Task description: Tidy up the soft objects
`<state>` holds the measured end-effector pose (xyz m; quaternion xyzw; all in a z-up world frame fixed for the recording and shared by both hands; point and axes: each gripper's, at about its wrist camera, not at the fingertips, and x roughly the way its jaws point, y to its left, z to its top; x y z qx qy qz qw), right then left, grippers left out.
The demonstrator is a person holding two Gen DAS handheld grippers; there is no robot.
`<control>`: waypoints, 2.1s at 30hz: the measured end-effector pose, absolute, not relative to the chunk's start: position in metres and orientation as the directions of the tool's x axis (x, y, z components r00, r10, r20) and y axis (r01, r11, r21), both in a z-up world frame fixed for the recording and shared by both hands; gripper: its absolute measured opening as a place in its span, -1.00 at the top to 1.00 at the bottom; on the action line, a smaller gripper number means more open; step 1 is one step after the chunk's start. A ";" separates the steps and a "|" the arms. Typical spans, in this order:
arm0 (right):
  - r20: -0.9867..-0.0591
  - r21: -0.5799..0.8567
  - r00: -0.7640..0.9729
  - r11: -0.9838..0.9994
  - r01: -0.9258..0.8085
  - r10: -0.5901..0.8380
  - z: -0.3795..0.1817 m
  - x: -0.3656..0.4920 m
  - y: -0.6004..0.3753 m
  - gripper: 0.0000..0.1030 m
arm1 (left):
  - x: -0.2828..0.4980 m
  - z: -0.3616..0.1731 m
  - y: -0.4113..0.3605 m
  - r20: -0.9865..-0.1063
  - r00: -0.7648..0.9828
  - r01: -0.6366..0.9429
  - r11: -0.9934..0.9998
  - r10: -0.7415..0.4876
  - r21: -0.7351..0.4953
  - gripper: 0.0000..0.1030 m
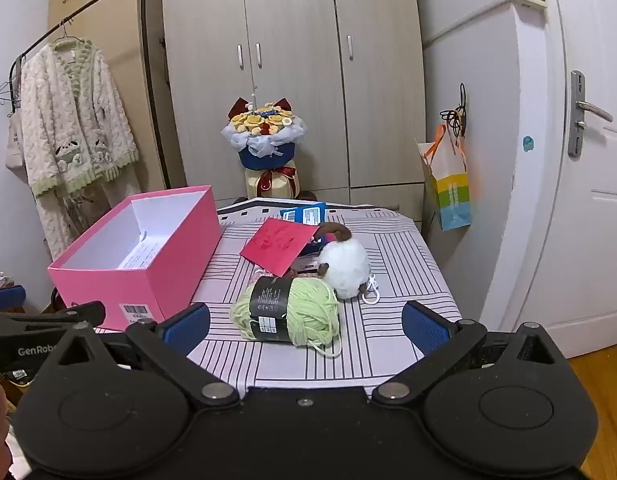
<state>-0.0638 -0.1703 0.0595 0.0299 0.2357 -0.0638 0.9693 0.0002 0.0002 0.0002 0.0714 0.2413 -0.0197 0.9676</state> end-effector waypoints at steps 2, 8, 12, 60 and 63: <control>-0.456 0.029 0.883 0.990 0.140 -0.111 0.059 -0.064 -0.171 -1.00 | 0.000 0.000 0.001 -0.462 0.887 0.060 0.992 -0.001 0.113 -1.00; -0.458 0.031 0.881 0.989 0.144 -0.114 0.058 -0.065 -0.172 -1.00 | 0.005 0.003 0.010 -0.448 0.894 0.044 0.997 -0.009 0.067 -1.00; -0.465 0.033 0.877 0.988 0.150 -0.118 0.054 -0.063 -0.175 -1.00 | 0.002 0.002 0.014 -0.444 0.896 0.041 0.998 -0.015 0.048 -1.00; -0.488 0.037 0.865 0.988 0.153 -0.116 0.045 -0.060 -0.183 -1.00 | 0.021 -0.025 0.017 -0.592 0.802 0.089 0.996 -0.072 0.000 -1.00; -0.486 0.032 0.867 0.989 0.144 -0.110 0.043 -0.060 -0.181 -1.00 | 0.021 -0.025 0.017 -0.591 0.803 0.096 0.995 -0.079 -0.002 -1.00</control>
